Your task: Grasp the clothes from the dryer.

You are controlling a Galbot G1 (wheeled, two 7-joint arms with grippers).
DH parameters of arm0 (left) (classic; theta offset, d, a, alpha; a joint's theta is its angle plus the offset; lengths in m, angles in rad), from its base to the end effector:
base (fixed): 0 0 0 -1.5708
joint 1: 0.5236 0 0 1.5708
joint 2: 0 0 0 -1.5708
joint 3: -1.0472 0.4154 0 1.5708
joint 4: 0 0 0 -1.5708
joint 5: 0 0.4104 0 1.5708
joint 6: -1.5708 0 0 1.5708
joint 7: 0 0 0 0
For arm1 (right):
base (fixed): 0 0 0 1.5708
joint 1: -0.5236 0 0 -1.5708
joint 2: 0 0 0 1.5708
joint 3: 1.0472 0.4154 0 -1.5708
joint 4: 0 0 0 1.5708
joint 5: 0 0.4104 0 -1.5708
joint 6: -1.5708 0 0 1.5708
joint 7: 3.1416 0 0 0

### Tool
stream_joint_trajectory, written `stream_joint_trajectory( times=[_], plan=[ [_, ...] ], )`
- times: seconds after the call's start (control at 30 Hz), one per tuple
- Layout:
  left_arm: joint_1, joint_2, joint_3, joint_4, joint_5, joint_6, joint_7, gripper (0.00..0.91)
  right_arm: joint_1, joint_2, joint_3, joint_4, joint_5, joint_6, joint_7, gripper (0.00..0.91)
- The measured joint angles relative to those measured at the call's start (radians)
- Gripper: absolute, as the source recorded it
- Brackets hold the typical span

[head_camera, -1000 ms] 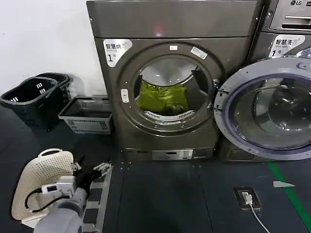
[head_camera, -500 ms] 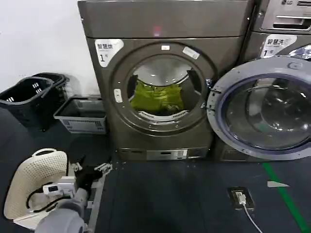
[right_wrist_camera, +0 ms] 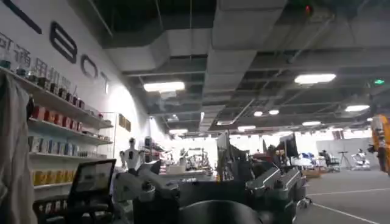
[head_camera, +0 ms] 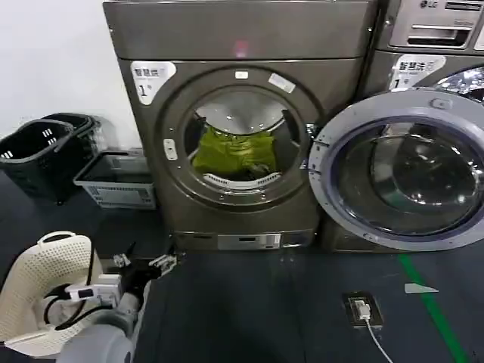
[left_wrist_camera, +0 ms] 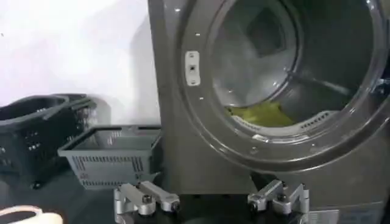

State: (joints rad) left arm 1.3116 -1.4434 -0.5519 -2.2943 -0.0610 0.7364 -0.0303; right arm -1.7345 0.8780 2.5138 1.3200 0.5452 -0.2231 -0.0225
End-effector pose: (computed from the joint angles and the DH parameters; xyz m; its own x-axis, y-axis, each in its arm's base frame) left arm 0.2598 0.0269 -0.2169 -0.9621 -0.0192 0.2719 0.0039 0.9965 0.0839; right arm -0.2305 -0.6098 -0.0257 0.0356 0.9391 -0.3418 0.9981 -0.0164 0.0588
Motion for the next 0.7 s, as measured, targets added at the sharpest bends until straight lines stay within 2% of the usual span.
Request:
stream_joint_trajectory(
  times=[0.7],
  plan=[
    [-0.011, -0.003, -0.002, 0.006, -0.013, 0.000, -0.008, 0.907, 0.001, -0.001, 0.001, -0.002, 0.005, -0.007, 0.002, 0.907]
  ],
)
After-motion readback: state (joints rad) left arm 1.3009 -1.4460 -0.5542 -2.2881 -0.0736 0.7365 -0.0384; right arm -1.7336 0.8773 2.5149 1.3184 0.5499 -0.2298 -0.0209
